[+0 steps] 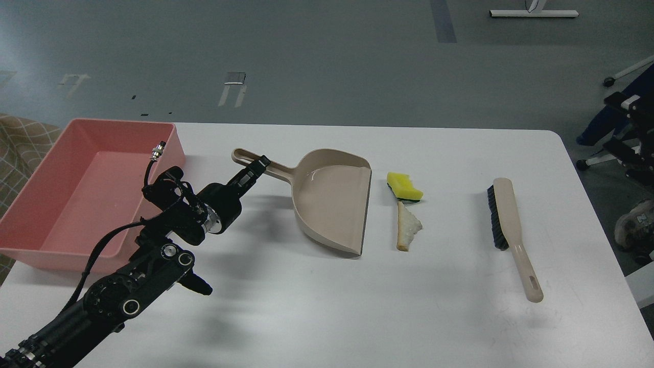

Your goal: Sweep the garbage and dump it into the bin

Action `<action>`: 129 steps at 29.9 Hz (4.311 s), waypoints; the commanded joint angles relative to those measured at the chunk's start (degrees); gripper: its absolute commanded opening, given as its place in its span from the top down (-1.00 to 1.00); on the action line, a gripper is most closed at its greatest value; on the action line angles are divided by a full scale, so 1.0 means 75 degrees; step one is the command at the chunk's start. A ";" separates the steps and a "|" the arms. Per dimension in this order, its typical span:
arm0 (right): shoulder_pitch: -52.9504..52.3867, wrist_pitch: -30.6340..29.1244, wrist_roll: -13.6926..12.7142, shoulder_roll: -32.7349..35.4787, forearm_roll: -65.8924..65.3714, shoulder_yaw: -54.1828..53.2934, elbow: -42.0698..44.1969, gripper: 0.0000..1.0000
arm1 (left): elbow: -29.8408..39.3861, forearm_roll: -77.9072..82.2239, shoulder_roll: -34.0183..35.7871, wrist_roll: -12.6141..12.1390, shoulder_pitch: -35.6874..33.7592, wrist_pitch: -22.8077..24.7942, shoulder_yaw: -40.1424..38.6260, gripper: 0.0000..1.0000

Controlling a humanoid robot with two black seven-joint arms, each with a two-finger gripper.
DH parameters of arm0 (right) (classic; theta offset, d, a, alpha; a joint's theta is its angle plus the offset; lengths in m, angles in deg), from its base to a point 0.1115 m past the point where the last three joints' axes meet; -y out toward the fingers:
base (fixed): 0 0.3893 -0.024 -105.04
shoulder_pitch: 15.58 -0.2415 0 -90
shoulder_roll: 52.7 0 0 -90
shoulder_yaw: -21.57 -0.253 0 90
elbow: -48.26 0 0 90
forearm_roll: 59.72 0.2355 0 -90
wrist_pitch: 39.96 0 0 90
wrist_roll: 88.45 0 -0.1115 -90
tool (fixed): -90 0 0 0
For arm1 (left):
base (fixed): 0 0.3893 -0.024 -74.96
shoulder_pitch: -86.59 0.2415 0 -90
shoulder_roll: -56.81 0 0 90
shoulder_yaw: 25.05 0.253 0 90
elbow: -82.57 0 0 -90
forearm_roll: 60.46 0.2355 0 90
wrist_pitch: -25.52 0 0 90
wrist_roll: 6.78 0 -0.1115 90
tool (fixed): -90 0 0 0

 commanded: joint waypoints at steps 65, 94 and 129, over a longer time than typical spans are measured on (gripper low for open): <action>-0.0677 -0.1460 -0.2428 -0.2030 -0.3537 0.2030 -0.0073 -0.50 | 0.0210 0.0003 -0.0242 0.0146 0.0126 0.0036 0.0011 1.00; -0.0595 -0.1460 -0.3048 -0.2019 -0.3444 0.2041 -0.0144 0.95 | 0.0210 0.0003 -0.0230 0.0157 0.0126 0.0036 0.0011 1.00; -0.1193 -0.1566 -0.3084 -0.2638 -0.3678 0.2217 -0.0390 1.00 | 0.0374 0.0014 -0.0242 0.0146 0.0196 0.0059 0.0046 1.00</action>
